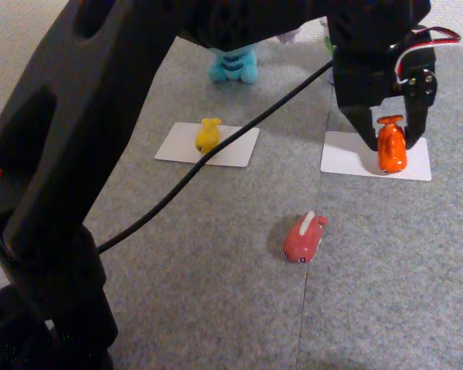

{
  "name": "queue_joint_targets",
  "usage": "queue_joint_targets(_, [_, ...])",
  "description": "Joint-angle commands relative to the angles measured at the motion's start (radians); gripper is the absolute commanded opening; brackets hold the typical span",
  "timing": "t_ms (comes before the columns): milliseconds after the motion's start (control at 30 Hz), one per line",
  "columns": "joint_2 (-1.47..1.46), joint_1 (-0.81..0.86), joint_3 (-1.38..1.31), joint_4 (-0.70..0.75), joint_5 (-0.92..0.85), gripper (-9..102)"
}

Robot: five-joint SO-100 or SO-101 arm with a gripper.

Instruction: Wooper wants to eat egg sudhi, and Goomy wants to eat shrimp sushi

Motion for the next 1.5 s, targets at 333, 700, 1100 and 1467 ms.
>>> queue_joint_targets(333, [0.006,-0.017,-0.060,-0.015,0.008,15])
queue_joint_targets(700, [0.066,-0.043,-0.061,-0.038,0.091,30])
queue_joint_targets(1100, [0.489,-0.138,-0.060,0.270,0.186,31])
queue_joint_targets(1467, [0.759,-0.307,-0.041,0.520,0.342,30])
